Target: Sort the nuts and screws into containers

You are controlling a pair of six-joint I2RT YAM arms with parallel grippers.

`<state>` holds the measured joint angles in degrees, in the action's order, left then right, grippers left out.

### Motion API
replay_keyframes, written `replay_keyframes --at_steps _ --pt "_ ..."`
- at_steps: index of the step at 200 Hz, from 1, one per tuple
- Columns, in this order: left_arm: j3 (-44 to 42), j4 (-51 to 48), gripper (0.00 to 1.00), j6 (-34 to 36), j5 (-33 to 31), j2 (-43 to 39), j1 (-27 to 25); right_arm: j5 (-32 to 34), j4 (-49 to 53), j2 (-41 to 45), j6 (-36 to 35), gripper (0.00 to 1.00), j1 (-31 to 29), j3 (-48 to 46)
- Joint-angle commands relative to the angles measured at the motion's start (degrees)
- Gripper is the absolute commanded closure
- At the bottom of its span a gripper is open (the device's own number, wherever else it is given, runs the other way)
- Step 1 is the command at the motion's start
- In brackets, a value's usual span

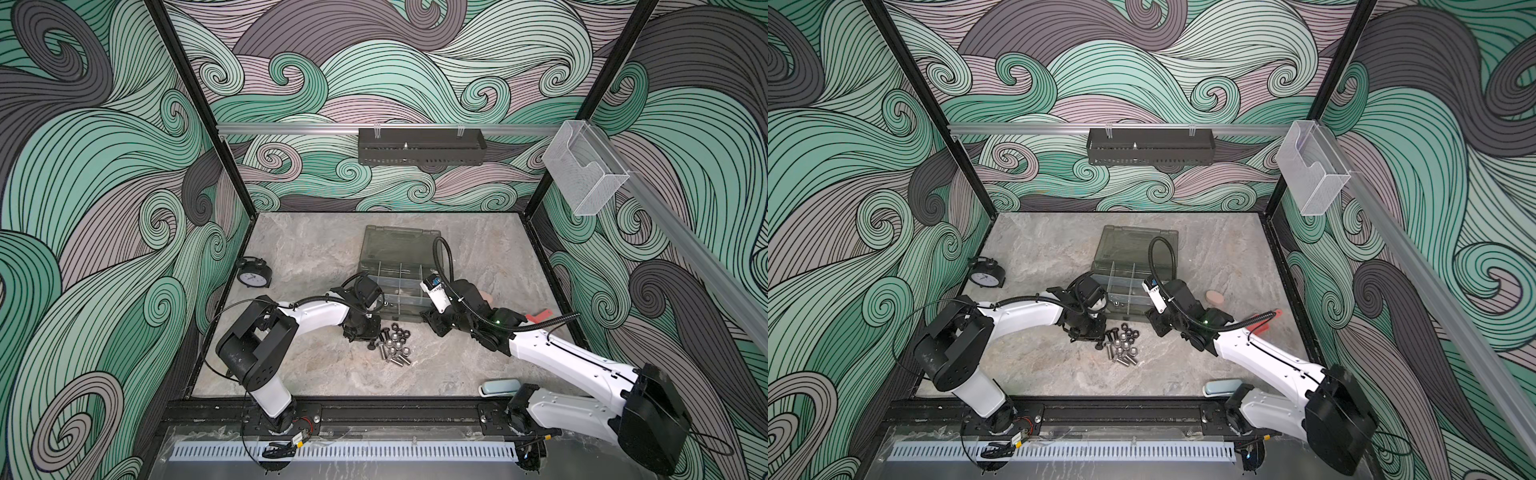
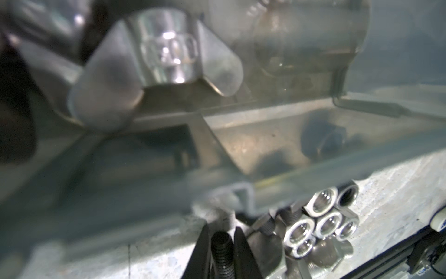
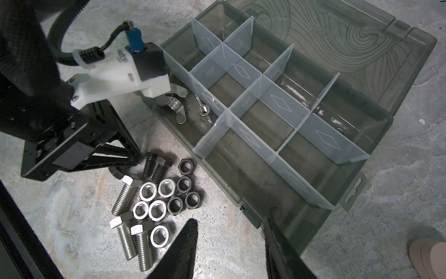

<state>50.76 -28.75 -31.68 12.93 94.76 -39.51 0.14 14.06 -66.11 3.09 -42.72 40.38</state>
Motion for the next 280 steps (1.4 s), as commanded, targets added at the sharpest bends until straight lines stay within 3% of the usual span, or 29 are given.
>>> replay_keyframes --at_steps 1,61,113,164,196,246,280 --pt "-0.1 -2.1 0.87 -0.2 -1.3 0.2 -0.4 1.3 0.3 1.3 0.5 0.54 0.4 -0.6" --pt "3.4 -4.4 0.90 0.5 -2.2 -2.5 -0.4 2.1 0.6 2.0 0.2 0.54 0.5 -0.9" --pt "11.2 -6.2 0.91 1.7 -4.3 -5.2 0.5 3.0 1.6 4.9 0.4 0.54 1.2 -1.6" --pt "23.8 -2.9 0.92 3.6 -1.4 2.5 0.8 5.2 4.2 12.8 1.0 0.53 3.1 -5.2" --pt "30.5 0.3 0.92 3.4 5.6 10.1 0.7 6.4 6.2 16.6 1.3 0.53 3.8 -6.1" --pt "30.1 2.4 0.92 2.7 6.4 13.4 0.2 6.4 6.2 16.7 1.5 0.52 4.2 -6.1" --pt "29.7 2.9 0.75 2.7 6.8 13.5 0.2 5.9 5.6 14.9 1.3 0.52 4.3 -5.7"
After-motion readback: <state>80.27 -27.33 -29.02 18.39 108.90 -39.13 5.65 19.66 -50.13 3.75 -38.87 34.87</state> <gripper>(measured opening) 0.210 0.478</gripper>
